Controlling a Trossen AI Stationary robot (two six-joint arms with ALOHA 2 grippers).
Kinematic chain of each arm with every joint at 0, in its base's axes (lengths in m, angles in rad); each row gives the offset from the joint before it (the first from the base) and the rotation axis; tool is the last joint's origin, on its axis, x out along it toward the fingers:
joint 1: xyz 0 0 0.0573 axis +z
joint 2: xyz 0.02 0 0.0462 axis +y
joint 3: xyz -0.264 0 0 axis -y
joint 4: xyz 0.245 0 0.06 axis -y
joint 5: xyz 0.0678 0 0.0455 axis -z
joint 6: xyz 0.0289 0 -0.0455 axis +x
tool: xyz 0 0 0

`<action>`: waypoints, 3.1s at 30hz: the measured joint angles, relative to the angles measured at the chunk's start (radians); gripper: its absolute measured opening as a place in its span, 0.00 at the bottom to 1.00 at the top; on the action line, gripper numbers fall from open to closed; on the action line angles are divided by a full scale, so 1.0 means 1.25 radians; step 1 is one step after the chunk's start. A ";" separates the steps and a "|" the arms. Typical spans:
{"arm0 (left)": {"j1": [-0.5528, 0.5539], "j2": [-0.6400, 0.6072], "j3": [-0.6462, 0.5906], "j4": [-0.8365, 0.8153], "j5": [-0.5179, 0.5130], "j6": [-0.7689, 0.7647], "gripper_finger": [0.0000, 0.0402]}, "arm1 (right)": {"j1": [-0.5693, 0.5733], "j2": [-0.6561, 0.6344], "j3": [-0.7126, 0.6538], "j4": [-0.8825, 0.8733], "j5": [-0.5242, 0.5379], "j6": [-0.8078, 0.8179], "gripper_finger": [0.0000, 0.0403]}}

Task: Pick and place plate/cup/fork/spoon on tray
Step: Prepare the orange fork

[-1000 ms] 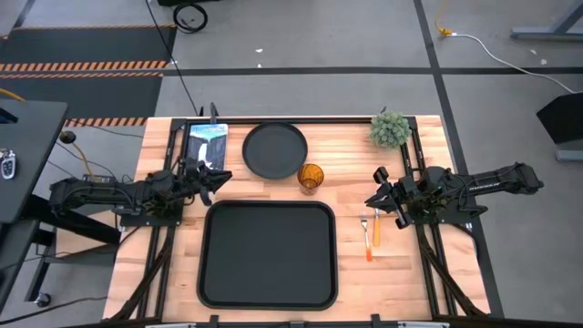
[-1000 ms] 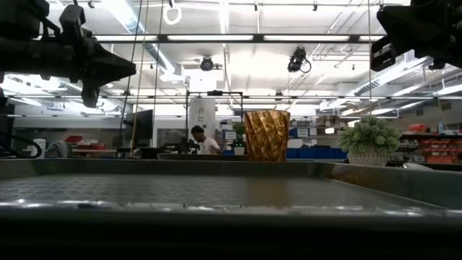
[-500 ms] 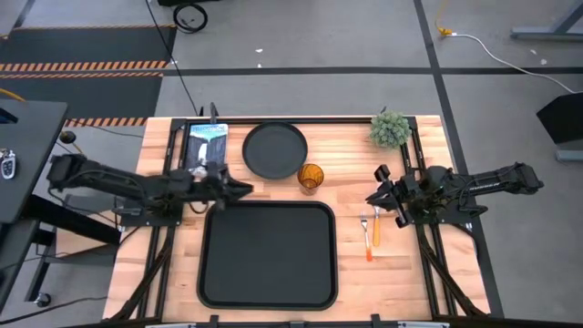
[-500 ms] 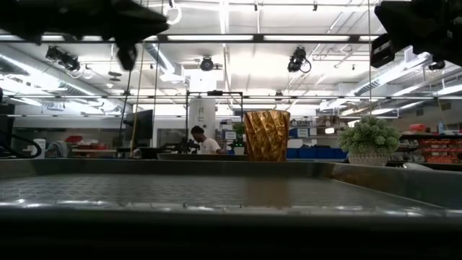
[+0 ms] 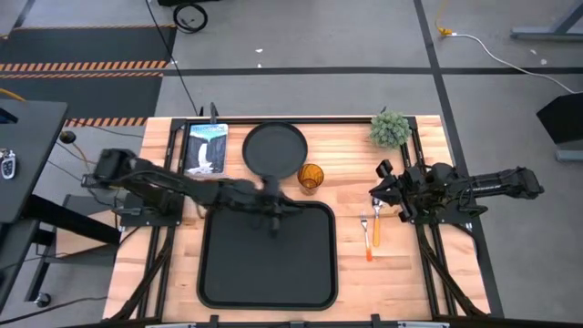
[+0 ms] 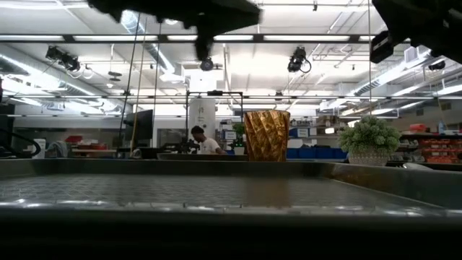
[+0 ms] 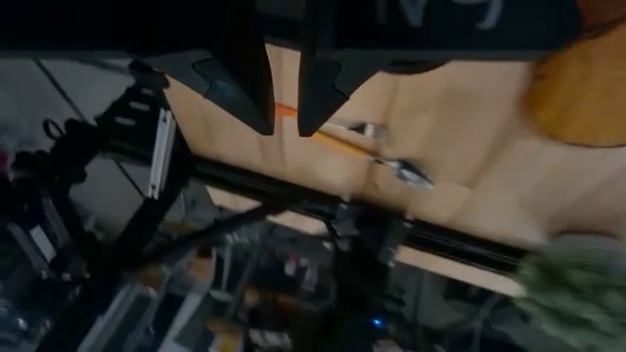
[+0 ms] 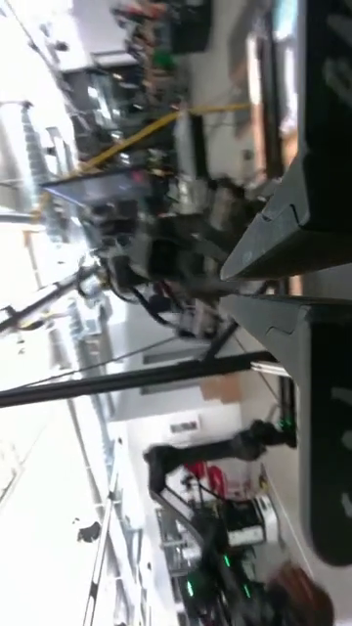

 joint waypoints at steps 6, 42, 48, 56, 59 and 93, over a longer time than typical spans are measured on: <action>-0.034 0.187 0.234 -0.136 -0.023 -0.033 0.17 | 0.000 -0.008 0.001 0.037 -0.053 0.049 0.10; -0.025 0.870 1.135 -0.527 -0.130 -0.276 0.23 | 0.044 -0.009 0.001 0.139 -0.504 0.148 0.10; -0.009 0.882 1.135 -0.497 -0.108 -0.293 0.21 | 0.044 -0.009 0.001 0.156 -0.504 0.141 0.10; -0.017 0.894 1.137 -0.456 -0.122 -0.199 0.20 | 0.044 -0.009 0.001 0.161 -0.496 0.125 0.10; -0.011 0.915 1.134 -0.456 -0.104 -0.180 0.20 | 0.044 -0.009 0.001 0.161 -0.489 0.124 0.10; 0.049 0.931 1.136 -0.578 0.057 -0.214 0.10 | 0.044 -0.008 0.000 0.160 -0.459 0.152 0.10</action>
